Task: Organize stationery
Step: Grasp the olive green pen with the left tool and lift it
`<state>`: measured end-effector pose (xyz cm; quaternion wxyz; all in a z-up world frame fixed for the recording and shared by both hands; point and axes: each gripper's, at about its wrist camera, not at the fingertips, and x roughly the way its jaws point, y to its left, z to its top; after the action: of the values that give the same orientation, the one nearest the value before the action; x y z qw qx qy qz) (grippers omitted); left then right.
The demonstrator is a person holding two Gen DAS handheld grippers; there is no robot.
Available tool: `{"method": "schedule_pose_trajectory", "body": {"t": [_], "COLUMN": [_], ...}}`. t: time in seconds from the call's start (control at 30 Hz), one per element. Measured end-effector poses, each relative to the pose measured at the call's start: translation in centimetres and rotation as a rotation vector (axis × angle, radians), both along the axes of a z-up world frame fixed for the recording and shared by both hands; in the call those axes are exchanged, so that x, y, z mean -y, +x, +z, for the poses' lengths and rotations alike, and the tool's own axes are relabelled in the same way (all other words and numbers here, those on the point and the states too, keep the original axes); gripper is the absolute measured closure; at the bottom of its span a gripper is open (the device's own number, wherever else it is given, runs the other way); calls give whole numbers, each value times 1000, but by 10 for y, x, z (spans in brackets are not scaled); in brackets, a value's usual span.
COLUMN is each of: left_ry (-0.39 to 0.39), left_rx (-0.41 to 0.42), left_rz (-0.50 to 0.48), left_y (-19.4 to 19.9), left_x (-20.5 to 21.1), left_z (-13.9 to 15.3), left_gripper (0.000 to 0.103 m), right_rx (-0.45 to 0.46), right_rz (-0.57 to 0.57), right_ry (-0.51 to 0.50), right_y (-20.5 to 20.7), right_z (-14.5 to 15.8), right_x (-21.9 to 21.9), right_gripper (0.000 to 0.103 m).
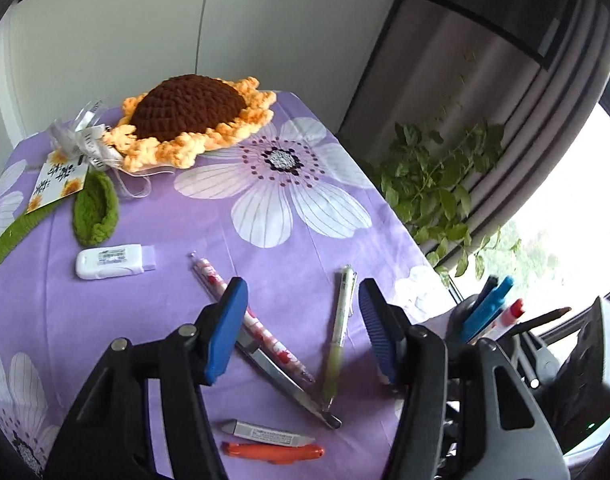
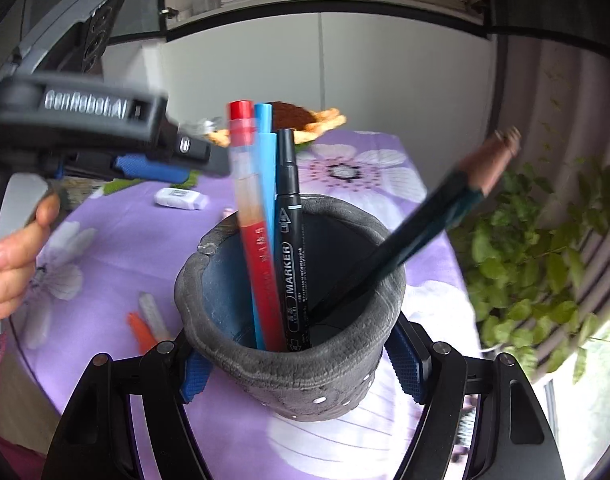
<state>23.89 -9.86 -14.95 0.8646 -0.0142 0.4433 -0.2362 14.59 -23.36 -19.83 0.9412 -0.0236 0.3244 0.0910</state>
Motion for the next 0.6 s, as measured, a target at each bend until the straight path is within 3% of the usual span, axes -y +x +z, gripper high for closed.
{"method": "schedule_pose_trajectory", "body": {"t": [0.2,0.47,0.5,0.53,0.6], "left_ry": [25,106,123,149,143], "left_rx": [-38,-50,-55,-73,-81], "left_rz": [-71,-122,-133,-151,-164], "left_y": [5,17,17,19,20], "left_x": [29,61,65,69,72], "left_z": [-22,-47,-51,-57,-62], "left_gripper": [48,51,70,97,94], "right_rx": [-16,-17,-17,-16,-16], "right_rz": [-80,-89,-89,-89,-90], "right_ry": [24,46,50,51,58], "right_y": [-9,-11,-11,-12,-12], "right_z": [0,0,-1,0,0], "right_x": [34,37,37,38,39], "right_gripper": [28,28,28,28,28]}}
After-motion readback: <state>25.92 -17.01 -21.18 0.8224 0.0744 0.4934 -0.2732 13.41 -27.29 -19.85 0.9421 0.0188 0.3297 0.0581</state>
